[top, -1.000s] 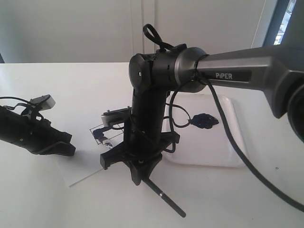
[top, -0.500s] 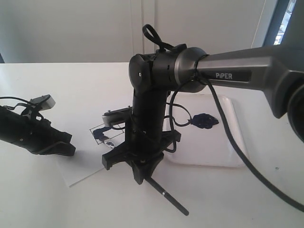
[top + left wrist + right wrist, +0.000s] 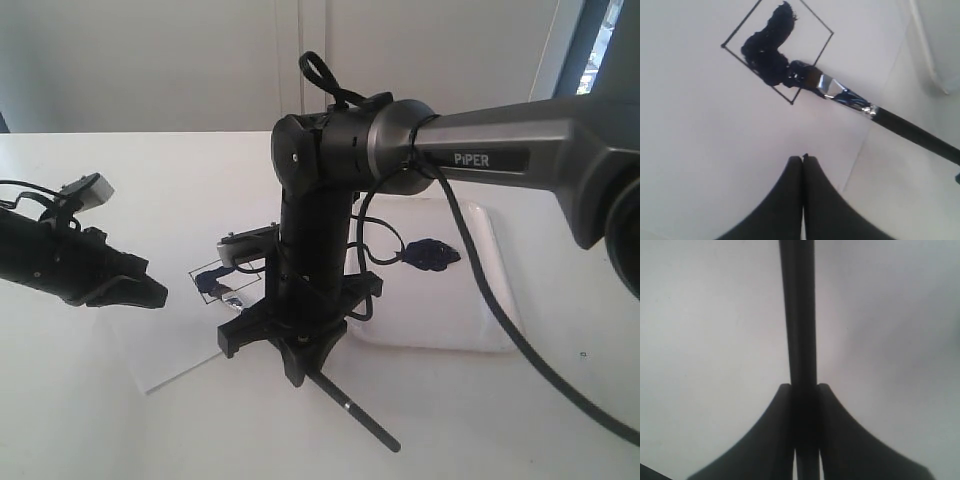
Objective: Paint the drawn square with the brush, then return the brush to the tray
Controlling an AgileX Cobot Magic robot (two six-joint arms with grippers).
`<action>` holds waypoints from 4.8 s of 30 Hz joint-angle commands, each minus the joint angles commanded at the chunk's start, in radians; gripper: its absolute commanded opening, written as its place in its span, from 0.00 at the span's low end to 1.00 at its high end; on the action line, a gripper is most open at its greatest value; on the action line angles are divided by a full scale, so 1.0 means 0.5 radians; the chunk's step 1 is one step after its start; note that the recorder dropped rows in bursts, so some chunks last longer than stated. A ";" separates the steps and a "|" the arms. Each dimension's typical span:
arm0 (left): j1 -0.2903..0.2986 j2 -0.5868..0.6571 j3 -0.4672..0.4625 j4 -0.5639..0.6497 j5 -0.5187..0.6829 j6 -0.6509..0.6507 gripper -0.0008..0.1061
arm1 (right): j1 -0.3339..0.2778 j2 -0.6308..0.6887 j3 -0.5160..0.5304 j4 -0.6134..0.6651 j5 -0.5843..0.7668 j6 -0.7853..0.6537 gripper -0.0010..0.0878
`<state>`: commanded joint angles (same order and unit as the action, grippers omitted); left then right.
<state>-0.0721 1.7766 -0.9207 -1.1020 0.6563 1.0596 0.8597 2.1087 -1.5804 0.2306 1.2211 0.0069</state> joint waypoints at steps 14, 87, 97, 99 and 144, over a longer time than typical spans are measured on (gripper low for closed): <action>0.000 0.118 0.000 0.337 -0.035 -0.335 0.01 | 0.000 0.000 0.000 0.007 0.000 0.000 0.01; -0.039 0.374 0.000 0.320 -0.072 -0.403 0.01 | -0.024 -0.004 0.000 0.094 0.000 -0.112 0.01; -0.039 0.374 0.000 0.320 -0.082 -0.403 0.01 | -0.024 -0.004 0.000 0.090 0.000 -0.112 0.01; -0.039 0.374 0.000 0.320 -0.085 -0.403 0.01 | -0.024 -0.004 0.000 0.087 0.000 -0.116 0.01; -0.039 0.374 -0.162 0.461 -0.065 -0.572 0.01 | -0.024 -0.004 0.000 0.075 0.000 -0.048 0.01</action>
<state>-0.0916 1.9635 -1.0017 -0.8717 0.6237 0.7734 0.8479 2.1067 -1.5804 0.2680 1.2211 -0.0169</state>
